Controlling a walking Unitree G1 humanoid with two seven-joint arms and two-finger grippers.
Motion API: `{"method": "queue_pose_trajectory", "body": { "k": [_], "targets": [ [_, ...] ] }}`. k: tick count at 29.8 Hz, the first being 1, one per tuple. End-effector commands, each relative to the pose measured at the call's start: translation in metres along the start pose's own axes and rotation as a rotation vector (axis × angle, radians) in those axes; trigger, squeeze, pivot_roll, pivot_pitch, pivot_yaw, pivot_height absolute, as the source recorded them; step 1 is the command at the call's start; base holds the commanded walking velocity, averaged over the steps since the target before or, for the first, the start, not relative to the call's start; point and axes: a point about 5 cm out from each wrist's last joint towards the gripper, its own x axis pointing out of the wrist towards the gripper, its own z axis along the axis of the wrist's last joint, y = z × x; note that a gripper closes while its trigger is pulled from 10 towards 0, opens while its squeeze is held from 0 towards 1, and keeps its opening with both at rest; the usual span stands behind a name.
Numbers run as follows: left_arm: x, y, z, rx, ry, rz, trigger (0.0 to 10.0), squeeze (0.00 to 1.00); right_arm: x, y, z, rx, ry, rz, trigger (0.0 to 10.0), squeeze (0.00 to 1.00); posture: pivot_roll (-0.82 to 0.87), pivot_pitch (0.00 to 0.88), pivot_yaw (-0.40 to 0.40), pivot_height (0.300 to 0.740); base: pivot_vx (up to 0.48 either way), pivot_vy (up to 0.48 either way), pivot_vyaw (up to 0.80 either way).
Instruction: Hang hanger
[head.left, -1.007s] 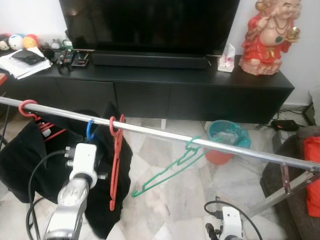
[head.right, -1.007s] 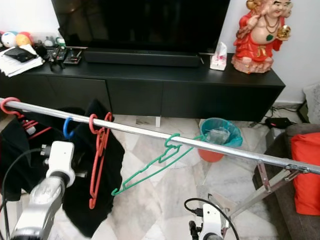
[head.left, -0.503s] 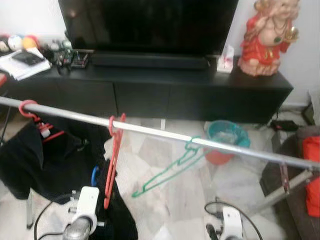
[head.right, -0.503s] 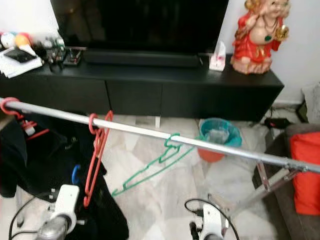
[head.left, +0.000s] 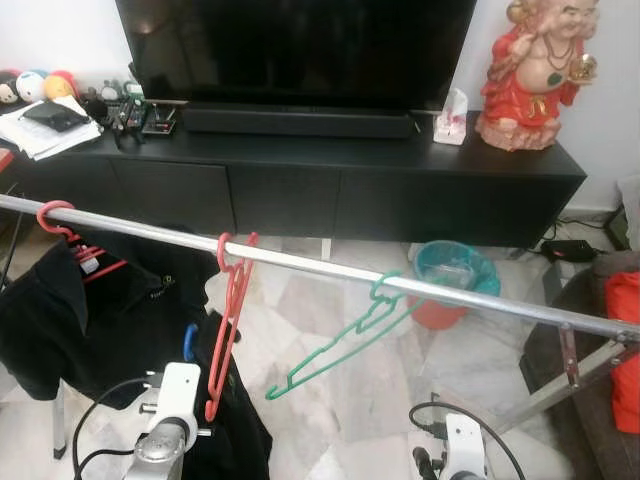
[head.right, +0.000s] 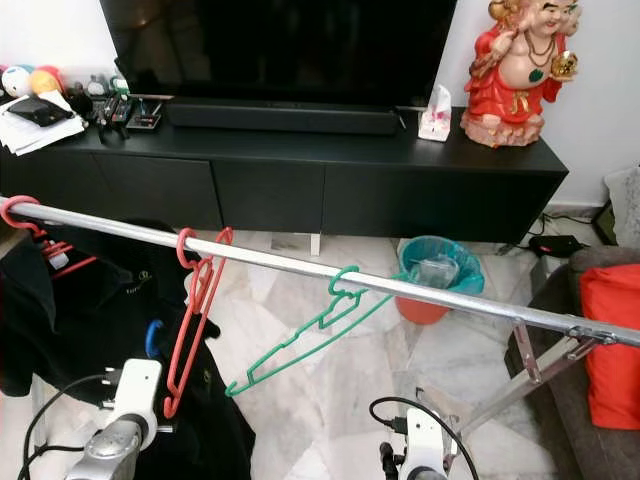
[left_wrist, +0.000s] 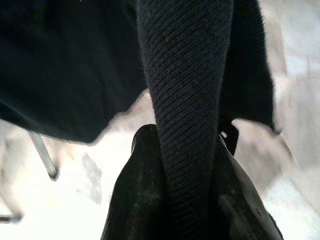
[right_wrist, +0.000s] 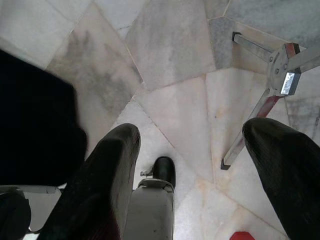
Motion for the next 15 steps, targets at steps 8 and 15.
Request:
{"method": "queue_pose_trajectory", "body": {
  "k": [8,15],
  "targets": [
    [-0.004,-0.004,0.022,-0.054,-0.213,0.013,10.0,0.0,0.0,0.001,0.002,0.01,-0.014,-0.004,10.0,0.0,0.0,0.0,-0.014,0.74,0.0,0.0,0.0],
    [-0.003,-0.007,0.026,-0.063,-0.237,0.009,10.0,0.0,0.0,0.002,0.003,0.012,-0.015,-0.001,10.0,0.0,0.01,0.0,-0.014,0.74,-0.249,0.0,0.0]
  ]
}}
